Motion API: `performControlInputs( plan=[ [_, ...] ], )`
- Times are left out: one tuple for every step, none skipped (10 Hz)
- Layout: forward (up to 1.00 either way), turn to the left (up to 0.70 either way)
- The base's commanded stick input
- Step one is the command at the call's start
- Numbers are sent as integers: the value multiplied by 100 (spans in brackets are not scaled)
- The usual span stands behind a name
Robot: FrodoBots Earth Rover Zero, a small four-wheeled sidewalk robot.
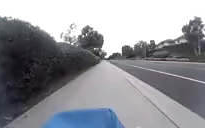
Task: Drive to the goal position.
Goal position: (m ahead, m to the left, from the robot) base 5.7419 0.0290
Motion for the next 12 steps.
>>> performControlInputs(
  plan=[
    [100, 0],
    [100, 0],
    [100, 0],
    [100, 0],
    [100, 0],
    [100, 9],
    [100, 27],
    [100, 27],
    [100, 27],
    [100, 27],
    [100, 23],
    [100, 5]
  ],
)
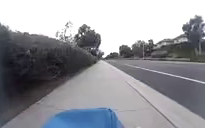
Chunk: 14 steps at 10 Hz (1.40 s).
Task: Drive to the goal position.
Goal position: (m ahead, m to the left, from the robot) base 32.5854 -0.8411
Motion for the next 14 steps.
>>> performControlInputs(
  plan=[
    [100, 0],
    [100, 0],
    [100, 0],
    [100, 0],
    [100, 0],
    [100, 0],
    [100, 0],
    [100, 0],
    [100, 0],
    [100, 0],
    [100, 0],
    [100, 0],
    [100, 0],
    [100, 0]
  ],
)
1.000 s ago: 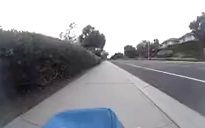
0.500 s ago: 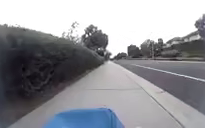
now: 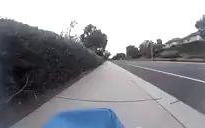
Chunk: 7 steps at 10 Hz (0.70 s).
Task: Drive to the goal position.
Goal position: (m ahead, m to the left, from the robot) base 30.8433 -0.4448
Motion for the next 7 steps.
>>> performControlInputs(
  plan=[
    [100, 0],
    [100, 0],
    [100, 0],
    [100, 0],
    [100, 0],
    [100, 0],
    [100, 0]
  ],
)
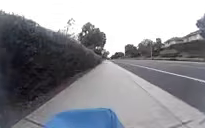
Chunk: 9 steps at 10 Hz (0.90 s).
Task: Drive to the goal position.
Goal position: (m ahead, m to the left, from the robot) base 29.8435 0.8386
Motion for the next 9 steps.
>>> performControlInputs(
  plan=[
    [100, 0],
    [100, 0],
    [100, 0],
    [100, 0],
    [100, 0],
    [100, 0],
    [100, 0],
    [100, 0],
    [100, 0]
  ],
)
